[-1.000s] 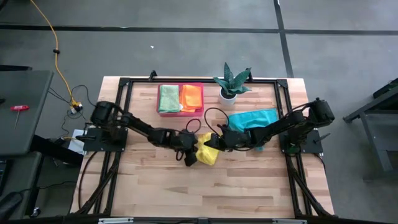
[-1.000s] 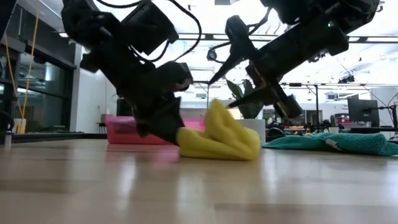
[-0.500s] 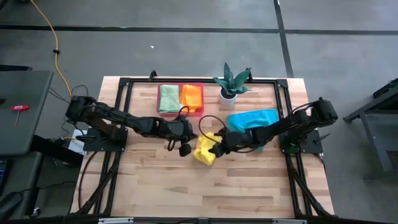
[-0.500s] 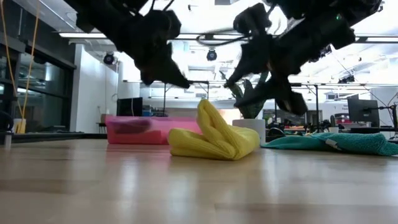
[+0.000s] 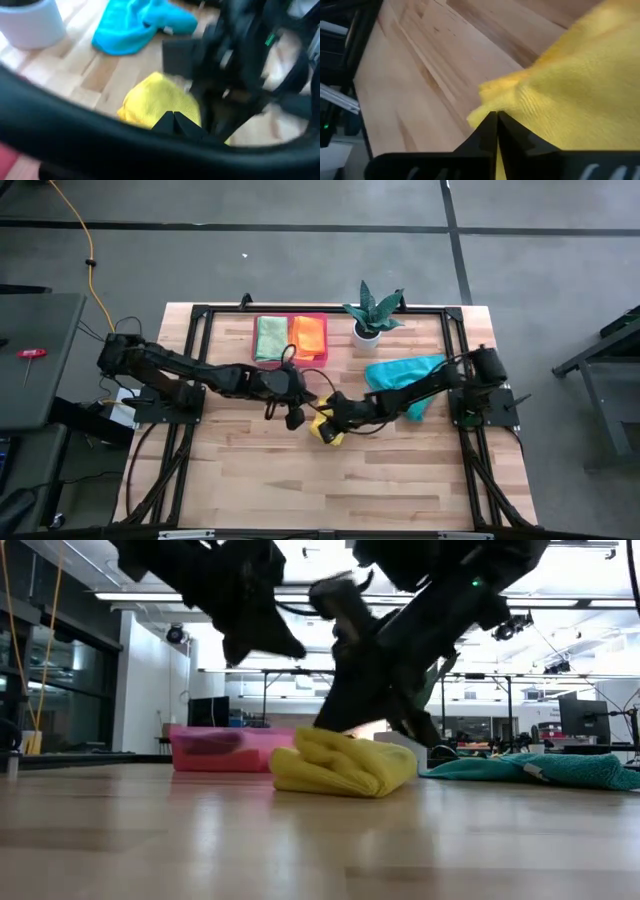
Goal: Fold microfiber towels
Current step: Fold the yellow microfiber towel, then put the yellow microfiber towel into the bin
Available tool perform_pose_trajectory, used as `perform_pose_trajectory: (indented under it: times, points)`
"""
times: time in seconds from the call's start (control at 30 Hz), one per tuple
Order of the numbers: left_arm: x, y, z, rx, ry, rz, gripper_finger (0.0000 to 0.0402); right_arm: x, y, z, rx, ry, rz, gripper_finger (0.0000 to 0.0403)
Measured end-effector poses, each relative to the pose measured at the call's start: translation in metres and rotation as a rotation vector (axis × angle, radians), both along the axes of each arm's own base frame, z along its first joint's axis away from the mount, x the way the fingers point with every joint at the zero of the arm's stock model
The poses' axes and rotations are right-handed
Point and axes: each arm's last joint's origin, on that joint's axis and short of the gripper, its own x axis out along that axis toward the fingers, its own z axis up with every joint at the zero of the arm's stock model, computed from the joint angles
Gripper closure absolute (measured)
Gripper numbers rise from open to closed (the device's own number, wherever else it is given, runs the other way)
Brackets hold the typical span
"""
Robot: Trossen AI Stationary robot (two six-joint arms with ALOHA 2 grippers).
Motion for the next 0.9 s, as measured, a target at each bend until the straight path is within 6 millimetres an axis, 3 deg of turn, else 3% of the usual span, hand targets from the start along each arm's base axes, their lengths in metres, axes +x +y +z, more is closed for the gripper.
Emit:
perform_pose_trajectory:
  times: [0.2,0.43,0.67,0.9]
  points:
    - [-0.02,0.002,0.035,0.019,-0.097,0.018,0.0401,0.02,0.004,-0.017,-0.012,0.023,0.009,0.0401]
    - [-0.043,0.004,0.069,0.053,-0.219,0.067,0.0401,0.021,0.004,-0.024,-0.02,0.043,0.014,0.0399]
    - [-0.067,0.006,0.089,0.085,-0.269,0.126,0.0401,0.014,0.001,0.017,-0.103,-0.032,0.078,0.0398]
    - [-0.076,0.006,0.095,0.071,-0.283,0.16,0.0402,-0.021,-0.016,0.068,-0.22,0.052,0.115,0.0398]
